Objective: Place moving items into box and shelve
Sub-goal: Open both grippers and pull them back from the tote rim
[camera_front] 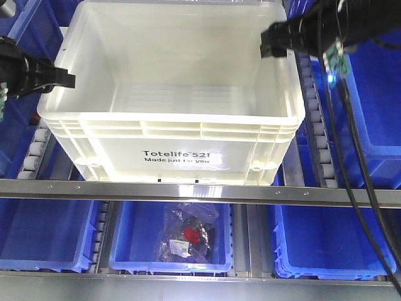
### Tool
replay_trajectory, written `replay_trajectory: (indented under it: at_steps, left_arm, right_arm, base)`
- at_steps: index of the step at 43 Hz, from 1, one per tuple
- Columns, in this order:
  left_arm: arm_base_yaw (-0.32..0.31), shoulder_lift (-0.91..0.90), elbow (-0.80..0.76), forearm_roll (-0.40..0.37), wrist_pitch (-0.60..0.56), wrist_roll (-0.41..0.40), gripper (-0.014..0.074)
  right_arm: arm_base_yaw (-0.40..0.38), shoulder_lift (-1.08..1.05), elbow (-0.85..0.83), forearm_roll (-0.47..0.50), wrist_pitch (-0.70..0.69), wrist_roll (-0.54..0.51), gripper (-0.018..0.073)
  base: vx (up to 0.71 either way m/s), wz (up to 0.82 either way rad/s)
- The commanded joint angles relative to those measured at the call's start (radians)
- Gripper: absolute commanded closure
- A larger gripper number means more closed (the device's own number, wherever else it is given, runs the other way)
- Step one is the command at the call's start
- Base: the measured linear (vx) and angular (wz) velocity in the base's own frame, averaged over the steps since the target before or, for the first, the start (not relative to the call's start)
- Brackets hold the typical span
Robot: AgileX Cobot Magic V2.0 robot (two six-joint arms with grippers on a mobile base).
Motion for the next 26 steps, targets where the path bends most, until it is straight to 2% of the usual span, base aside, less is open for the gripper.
replay_trajectory:
  at_steps: [1, 10, 11, 26]
  left_arm:
    - [-0.004, -0.083, 0.000, -0.035, -0.087, 0.040, 0.0108]
    - [-0.004, -0.193, 0.088, -0.038, -0.173, 0.045, 0.0108]
    - [-0.004, -0.364, 0.251, -0.038, -0.242, 0.103, 0.0108]
    - [-0.004, -0.686, 0.508, -0.054, -0.266, 0.115, 0.0108]
  right_arm:
    - [0.020, -0.108, 0.097, -0.008, -0.199, -0.017, -0.0034]
    - [0.037, -0.235, 0.249, 0.004, -0.328, -0.017, -0.0034]
    - [0.037, -0.393, 0.419, -0.004, -0.420, -0.048, -0.0034]
    - [0.037, -0.692, 0.691, -0.004, -0.570, -0.053, -0.0034]
  base:
    - [0.00, 0.00]
    - [0.00, 0.00]
    - [0.00, 0.00]
    - [0.00, 0.00]
